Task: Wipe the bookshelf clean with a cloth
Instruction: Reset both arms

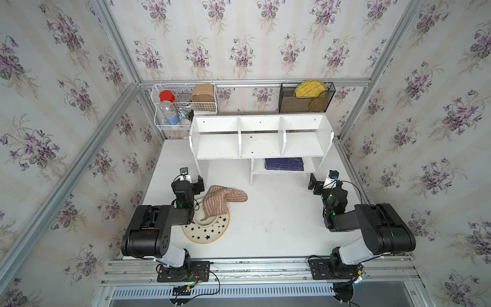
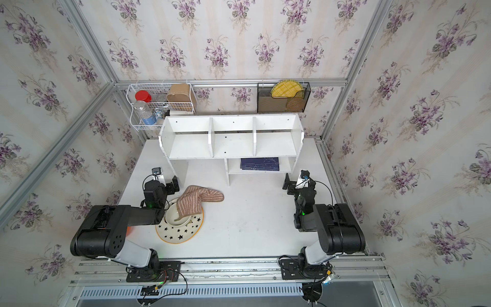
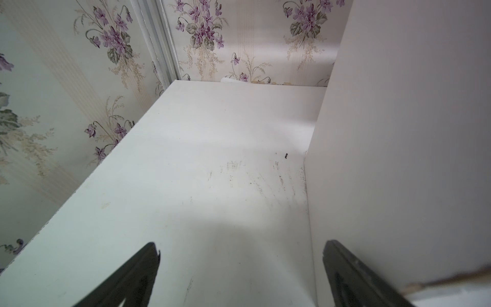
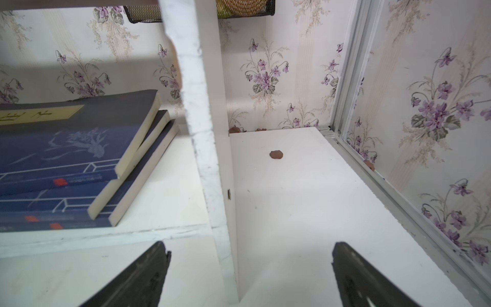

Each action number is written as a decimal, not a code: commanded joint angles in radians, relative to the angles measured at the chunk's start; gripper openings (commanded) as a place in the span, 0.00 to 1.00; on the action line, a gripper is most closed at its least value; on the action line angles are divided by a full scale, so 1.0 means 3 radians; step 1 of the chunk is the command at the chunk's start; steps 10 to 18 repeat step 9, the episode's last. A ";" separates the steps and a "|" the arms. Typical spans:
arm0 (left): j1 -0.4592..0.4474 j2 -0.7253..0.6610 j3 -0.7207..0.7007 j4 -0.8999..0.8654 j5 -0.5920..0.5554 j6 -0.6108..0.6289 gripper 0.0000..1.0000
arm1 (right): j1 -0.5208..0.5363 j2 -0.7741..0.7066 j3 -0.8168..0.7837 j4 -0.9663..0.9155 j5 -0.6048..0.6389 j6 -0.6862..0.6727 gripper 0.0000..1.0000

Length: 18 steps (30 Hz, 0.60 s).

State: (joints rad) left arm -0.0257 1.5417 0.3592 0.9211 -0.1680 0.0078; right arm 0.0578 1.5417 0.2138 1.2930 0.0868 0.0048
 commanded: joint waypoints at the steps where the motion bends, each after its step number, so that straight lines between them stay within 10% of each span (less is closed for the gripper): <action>1: 0.0004 0.0009 0.0013 0.0094 0.0003 0.0038 0.99 | -0.0003 0.0000 0.0015 -0.0007 -0.0049 -0.0017 1.00; 18: 0.0004 0.0010 0.0015 0.0092 0.0003 0.0040 0.99 | -0.0073 -0.0002 0.0028 -0.0029 -0.0182 0.0010 1.00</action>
